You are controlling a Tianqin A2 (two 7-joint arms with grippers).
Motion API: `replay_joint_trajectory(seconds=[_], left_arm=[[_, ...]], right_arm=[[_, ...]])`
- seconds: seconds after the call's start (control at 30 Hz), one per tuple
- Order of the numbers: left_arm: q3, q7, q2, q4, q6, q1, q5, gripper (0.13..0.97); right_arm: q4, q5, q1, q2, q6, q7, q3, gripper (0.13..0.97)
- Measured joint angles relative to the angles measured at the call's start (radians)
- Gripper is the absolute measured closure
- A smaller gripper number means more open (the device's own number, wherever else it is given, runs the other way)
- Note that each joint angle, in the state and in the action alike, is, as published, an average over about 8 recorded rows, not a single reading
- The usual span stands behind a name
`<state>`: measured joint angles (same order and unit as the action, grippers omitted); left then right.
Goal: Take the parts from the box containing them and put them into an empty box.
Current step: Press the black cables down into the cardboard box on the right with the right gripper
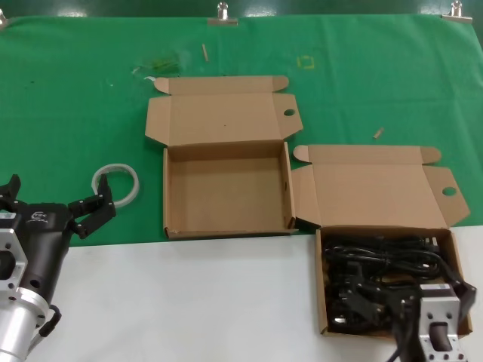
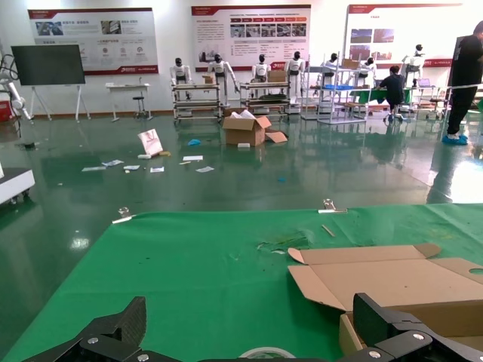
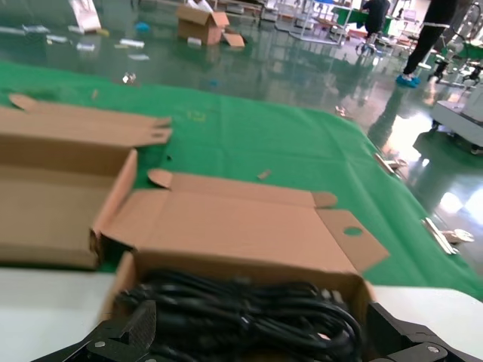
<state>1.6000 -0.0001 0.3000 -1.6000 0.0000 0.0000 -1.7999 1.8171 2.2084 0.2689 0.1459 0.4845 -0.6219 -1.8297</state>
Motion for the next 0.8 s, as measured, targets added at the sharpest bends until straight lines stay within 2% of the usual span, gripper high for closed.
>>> replay_joint_trajectory(seconds=[0.27, 0.5, 0.8], left_arm=[[0.0, 0.0, 0.0, 0.0, 0.0, 0.0, 0.0, 0.132], [0.0, 0.0, 0.0, 0.0, 0.0, 0.0, 0.0, 0.132], [0.0, 0.0, 0.0, 0.0, 0.0, 0.0, 0.0, 0.132]], right_arm=[[-0.004, 0.005, 0.04, 0.0, 0.009, -0.051, 0.028, 0.129], [0.005, 0.054, 0.064, 0.0, 0.041, -0.137, 0.042, 0.129], [0.029, 0.242, 0.082, 0.0, 0.027, -0.41, 0.12, 0.129]])
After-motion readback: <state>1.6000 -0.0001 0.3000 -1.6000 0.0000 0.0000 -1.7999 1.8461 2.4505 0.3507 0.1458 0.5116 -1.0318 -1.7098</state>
